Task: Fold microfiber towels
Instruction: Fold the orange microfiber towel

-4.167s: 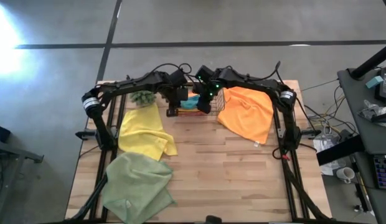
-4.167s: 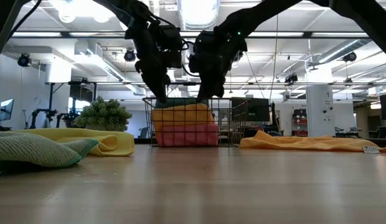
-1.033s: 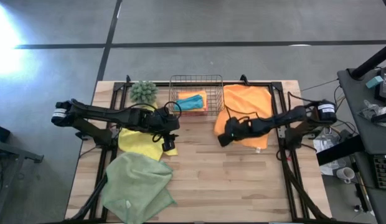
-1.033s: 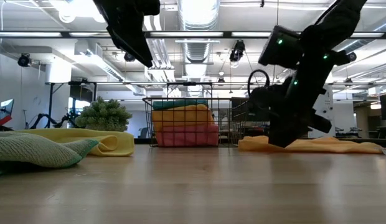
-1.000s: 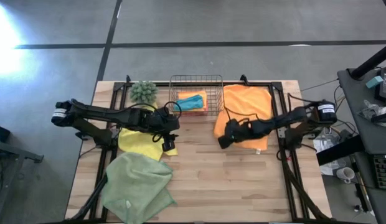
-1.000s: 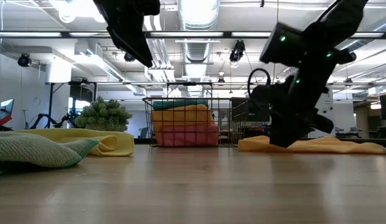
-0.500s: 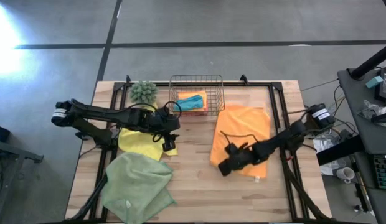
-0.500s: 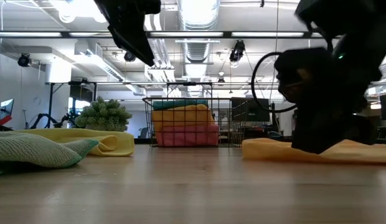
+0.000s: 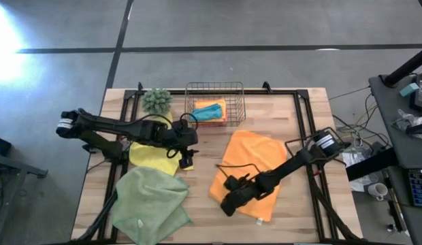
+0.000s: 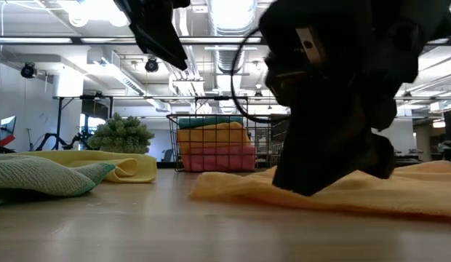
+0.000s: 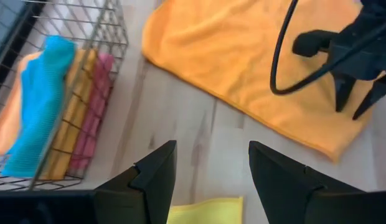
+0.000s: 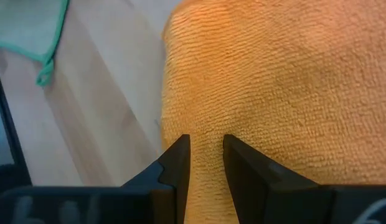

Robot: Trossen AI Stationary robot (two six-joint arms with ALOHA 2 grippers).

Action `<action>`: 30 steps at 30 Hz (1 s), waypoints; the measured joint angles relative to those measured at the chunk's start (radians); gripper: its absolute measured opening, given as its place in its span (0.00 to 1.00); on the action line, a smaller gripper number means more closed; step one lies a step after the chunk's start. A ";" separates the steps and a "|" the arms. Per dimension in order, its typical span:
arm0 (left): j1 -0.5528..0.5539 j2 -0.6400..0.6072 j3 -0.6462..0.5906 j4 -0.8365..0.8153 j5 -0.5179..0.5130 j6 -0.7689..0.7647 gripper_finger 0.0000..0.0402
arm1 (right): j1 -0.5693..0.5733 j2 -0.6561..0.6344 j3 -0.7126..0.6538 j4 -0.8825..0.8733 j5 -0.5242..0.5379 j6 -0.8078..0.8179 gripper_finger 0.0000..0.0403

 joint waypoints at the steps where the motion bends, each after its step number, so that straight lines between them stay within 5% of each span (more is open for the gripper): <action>1: -0.008 0.000 -0.003 -0.001 0.002 0.000 0.46 | 0.000 0.002 0.019 -0.024 0.000 -0.020 0.22; 13: -0.153 0.000 -0.132 0.098 0.014 0.016 0.46 | 0.039 -0.106 0.173 -0.250 0.060 -0.201 0.23; 21: -0.276 0.021 -0.154 0.252 0.013 0.017 0.46 | 0.147 -0.125 0.316 -0.597 0.129 -0.213 0.23; 30: -0.353 0.253 -0.085 0.438 -0.016 0.077 0.46 | 0.340 -0.126 0.349 -0.743 0.227 -0.134 0.23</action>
